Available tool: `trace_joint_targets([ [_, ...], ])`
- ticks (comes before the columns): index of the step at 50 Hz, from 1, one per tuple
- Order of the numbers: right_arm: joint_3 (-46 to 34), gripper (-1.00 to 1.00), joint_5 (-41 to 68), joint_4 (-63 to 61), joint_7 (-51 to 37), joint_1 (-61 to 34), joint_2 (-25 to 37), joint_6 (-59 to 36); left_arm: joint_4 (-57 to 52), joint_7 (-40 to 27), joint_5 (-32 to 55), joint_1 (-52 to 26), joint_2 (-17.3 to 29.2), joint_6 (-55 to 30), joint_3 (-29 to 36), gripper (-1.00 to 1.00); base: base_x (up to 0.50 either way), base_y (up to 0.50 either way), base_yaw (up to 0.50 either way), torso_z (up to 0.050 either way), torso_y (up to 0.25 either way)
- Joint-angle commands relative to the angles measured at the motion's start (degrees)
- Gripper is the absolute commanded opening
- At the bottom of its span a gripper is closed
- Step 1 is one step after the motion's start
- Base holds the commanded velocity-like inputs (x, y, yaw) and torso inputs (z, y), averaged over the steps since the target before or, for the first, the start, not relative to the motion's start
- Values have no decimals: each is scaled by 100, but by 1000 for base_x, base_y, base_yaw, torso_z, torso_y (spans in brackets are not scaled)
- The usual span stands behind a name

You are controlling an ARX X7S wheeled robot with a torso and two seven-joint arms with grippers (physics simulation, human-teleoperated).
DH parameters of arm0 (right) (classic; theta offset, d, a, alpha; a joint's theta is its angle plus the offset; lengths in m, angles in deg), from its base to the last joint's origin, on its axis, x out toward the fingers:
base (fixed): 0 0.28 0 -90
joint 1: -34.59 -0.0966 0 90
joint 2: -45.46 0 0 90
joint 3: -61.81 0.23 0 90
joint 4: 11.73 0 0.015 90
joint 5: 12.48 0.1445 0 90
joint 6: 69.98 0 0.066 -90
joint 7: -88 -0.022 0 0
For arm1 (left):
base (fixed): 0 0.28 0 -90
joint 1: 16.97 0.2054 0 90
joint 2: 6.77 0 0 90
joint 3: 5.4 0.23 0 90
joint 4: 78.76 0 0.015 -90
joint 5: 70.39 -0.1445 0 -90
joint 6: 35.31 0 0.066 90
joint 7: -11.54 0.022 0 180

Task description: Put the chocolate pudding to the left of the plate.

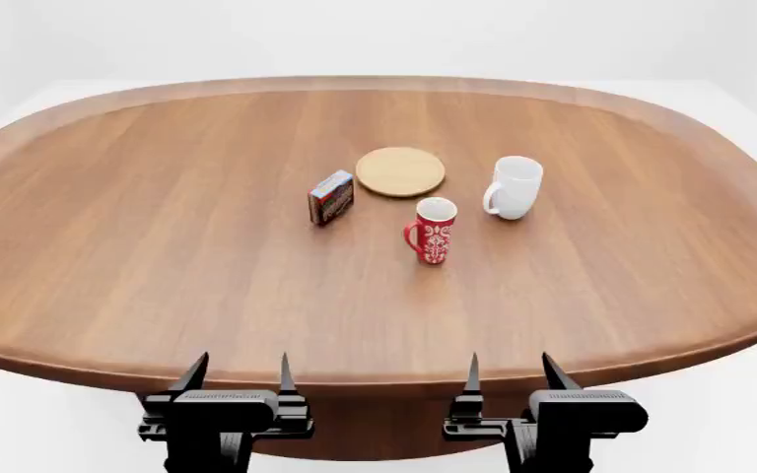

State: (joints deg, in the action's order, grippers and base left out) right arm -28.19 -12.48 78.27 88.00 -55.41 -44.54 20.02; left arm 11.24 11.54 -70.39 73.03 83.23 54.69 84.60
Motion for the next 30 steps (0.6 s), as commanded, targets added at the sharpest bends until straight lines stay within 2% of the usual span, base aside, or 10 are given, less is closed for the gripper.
trace_joint_targets([
  [1, -102, 100, 106, 5, -116, 6, 86, 23, -1, -99, 100, 0, 91, 1, 101, 100, 0, 0, 0, 0, 0],
  [13, -263, 100, 436, 151, -352, -110, 262, -37, 16, -273, 349, -24, 285, -36, 310, 100, 0, 8, 0, 0, 0],
  [30, -473, 100, 543, 239, -510, -184, 410, 12, 44, -403, 500, -25, 434, 30, 486, 100, 0, 489, 0, 0, 0],
])
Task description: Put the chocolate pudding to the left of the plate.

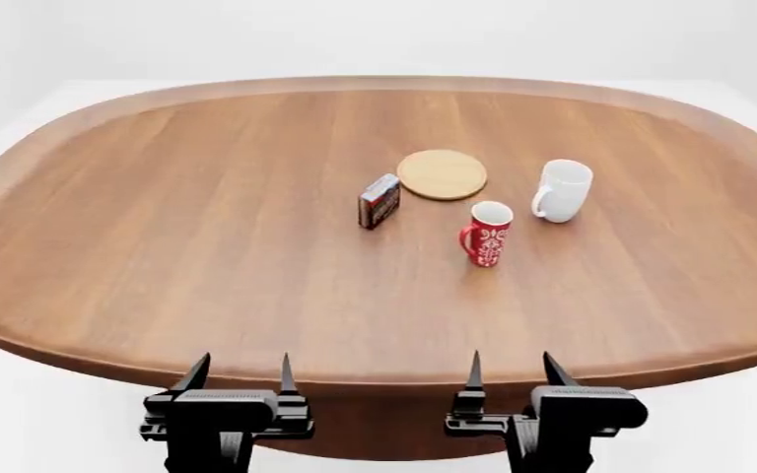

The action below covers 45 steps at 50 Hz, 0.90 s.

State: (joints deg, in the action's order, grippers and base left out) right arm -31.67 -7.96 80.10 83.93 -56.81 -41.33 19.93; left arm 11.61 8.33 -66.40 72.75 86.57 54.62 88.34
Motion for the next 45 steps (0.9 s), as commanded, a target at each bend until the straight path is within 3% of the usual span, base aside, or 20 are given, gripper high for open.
trace_joint_targets([
  [1, -133, 100, 99, 56, -110, -46, 96, 21, 8, -87, 106, 5, 108, 43, 121, 100, 0, 500, 0, 0, 0],
  [24, -298, 100, 249, 50, -283, -34, 238, 74, 17, -244, 283, -5, 249, 88, 276, 100, 0, 496, 0, 0, 0],
  [30, -297, 100, 290, -33, -413, -38, 258, -84, 0, -267, 346, -1, 285, 74, 309, 100, 0, 42, 0, 0, 0],
  [38, -333, 100, 470, -993, -479, 130, 436, -871, -877, -320, 578, 111, 452, -701, 315, 100, 18, 0, 0, 0, 0],
  [45, -364, 100, 699, -1767, -484, 83, 620, -1762, -1865, -480, 774, 100, 617, -1660, 288, 100, 431, 0, 0, 0, 0],
])
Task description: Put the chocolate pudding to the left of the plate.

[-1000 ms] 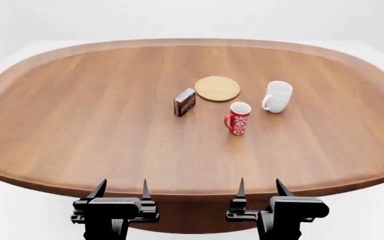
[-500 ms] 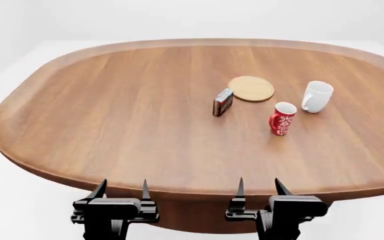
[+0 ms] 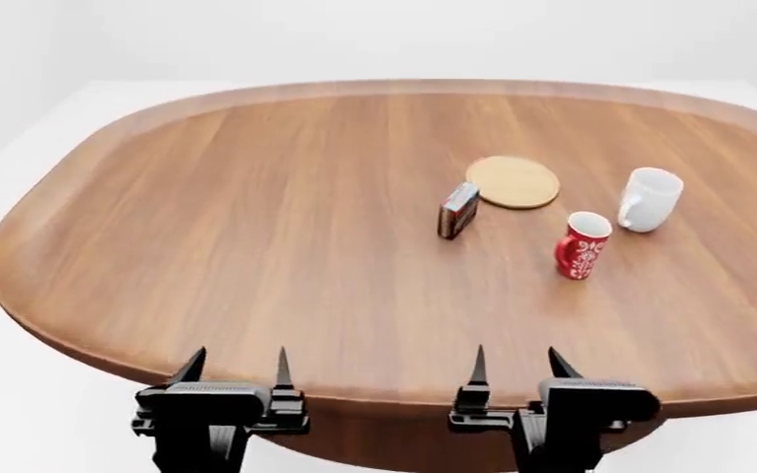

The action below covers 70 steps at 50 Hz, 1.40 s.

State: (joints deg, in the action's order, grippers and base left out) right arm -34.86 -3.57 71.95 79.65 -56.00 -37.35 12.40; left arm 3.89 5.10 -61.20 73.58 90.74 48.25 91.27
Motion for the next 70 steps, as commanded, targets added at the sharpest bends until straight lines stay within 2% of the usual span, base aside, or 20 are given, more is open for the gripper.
trace_joint_targets([
  [1, -48, 100, 282, -1029, -65, -17, 242, -1115, -1169, -174, 272, 2, 216, -1106, -7, 100, 500, 0, 0, 0, 0],
  [16, -98, 100, 427, -1369, -170, -210, 345, -1750, -1369, -230, 433, -32, 307, -1336, -28, 100, 500, 0, 0, 0, 0],
  [64, -97, 100, 702, -1643, -260, -57, 501, -1658, -1481, -420, 556, -2, 453, -1317, 126, 100, 500, 0, 0, 0, 1],
  [70, -54, 100, 775, -1720, -303, -24, 498, -1672, -1495, -459, 582, 13, 480, -1305, 148, 100, 72, 0, 0, 0, 0],
])
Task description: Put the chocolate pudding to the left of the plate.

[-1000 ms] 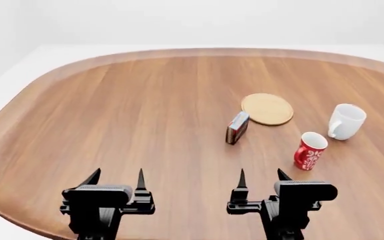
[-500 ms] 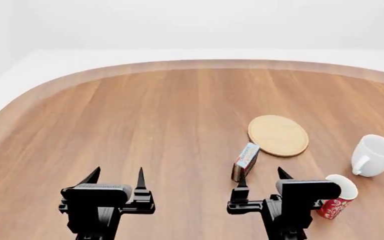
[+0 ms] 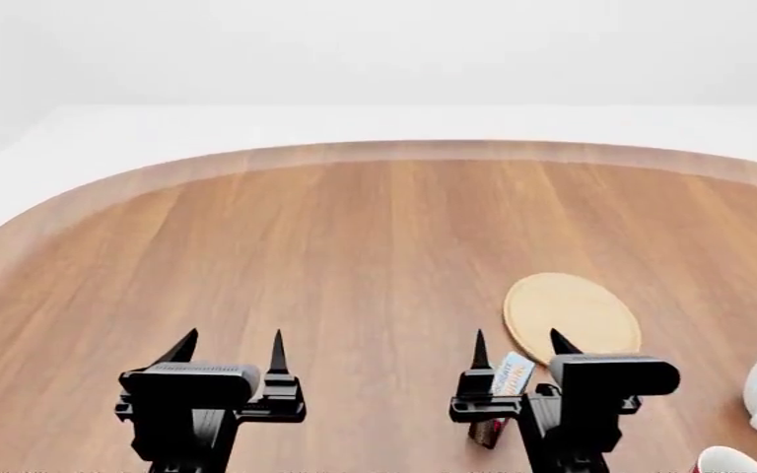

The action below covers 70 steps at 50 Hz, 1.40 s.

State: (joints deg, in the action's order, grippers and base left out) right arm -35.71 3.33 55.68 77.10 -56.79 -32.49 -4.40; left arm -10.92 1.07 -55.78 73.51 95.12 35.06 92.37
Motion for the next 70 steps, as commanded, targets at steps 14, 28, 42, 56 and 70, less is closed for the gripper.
trace_joint_targets([
  [14, 56, 100, 255, -561, -632, -429, -4, -1422, -148, -166, 103, 71, 115, -2, 41, 100, 0, 0, 0, 0, 0],
  [28, 791, 100, 658, -261, -2249, -1852, -996, -4194, -254, -249, 184, 126, 180, 8, 2, 100, 0, 0, 0, 0, 0],
  [42, 814, 100, 2008, 608, -3697, -2227, -1177, -4213, -443, -325, 275, 180, 254, -52, -74, 100, 0, 0, 0, 0, 0],
  [56, 607, 100, 2951, 1639, -4855, -2572, -1153, -3611, -502, -371, 377, 196, 312, -77, -150, 100, 0, 0, 0, 0, 0],
  [70, 242, 100, 3164, 2449, -5194, -2643, -1093, -2994, -486, -388, 423, 227, 347, -19, -164, 100, 0, 0, 0, 0, 0],
])
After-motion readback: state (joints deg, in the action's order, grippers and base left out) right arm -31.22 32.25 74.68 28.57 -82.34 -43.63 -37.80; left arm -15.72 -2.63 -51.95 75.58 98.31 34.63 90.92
